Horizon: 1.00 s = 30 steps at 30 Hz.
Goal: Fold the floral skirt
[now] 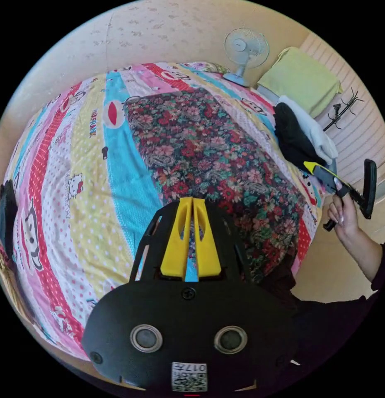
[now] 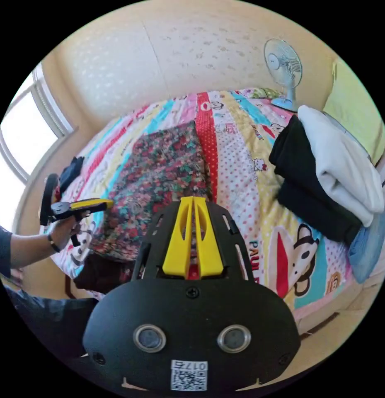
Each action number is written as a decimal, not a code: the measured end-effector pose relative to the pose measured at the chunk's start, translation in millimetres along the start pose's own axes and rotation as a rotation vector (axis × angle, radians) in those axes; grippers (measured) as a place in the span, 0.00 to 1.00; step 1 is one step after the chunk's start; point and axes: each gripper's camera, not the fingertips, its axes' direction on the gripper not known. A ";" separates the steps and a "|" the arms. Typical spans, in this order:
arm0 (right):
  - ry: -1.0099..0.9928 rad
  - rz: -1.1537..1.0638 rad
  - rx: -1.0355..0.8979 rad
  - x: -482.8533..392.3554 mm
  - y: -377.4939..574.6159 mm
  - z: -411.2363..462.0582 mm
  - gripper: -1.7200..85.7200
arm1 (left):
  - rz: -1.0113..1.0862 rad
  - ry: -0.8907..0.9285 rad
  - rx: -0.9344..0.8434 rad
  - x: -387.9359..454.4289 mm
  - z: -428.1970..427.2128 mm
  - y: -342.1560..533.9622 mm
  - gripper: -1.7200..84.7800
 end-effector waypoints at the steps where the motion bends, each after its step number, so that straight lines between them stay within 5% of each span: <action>1: 0.089 -0.060 -0.138 2.9 -1.3 32.4 0.03 | -0.012 -0.016 0.048 0.5 0.9 14.8 0.01; 3: 0.107 -0.135 -0.418 17.8 16.9 89.2 0.03 | -0.075 -0.044 0.148 -0.3 -12.4 58.5 0.01; 4: 0.051 -0.153 -0.293 25.9 27.0 79.2 0.03 | -0.090 -0.045 0.124 -0.6 -13.8 63.6 0.01; 6: 0.050 -0.152 -0.348 30.5 21.8 73.8 0.03 | -0.112 -0.070 -0.046 -0.8 -15.4 75.8 0.01; 9: 0.100 -0.112 -0.362 32.6 13.6 48.2 0.02 | -0.166 0.056 -0.029 -15.9 -38.3 91.8 0.05; 12: -0.202 0.063 -0.234 53.6 24.0 8.6 0.02 | -0.332 0.263 0.014 -57.7 -46.3 109.3 0.17; 16: -0.576 0.359 -0.206 78.1 53.3 0.4 0.03 | -0.401 0.428 0.029 -93.9 -33.8 129.9 0.21; 24: -0.763 0.550 -0.255 84.2 82.5 15.9 0.08 | -0.650 0.851 -0.112 -146.5 23.6 148.9 0.11; 30: -1.039 1.010 -0.240 117.0 134.0 35.8 0.21 | -0.760 1.069 -0.043 -157.7 -2.0 122.8 0.10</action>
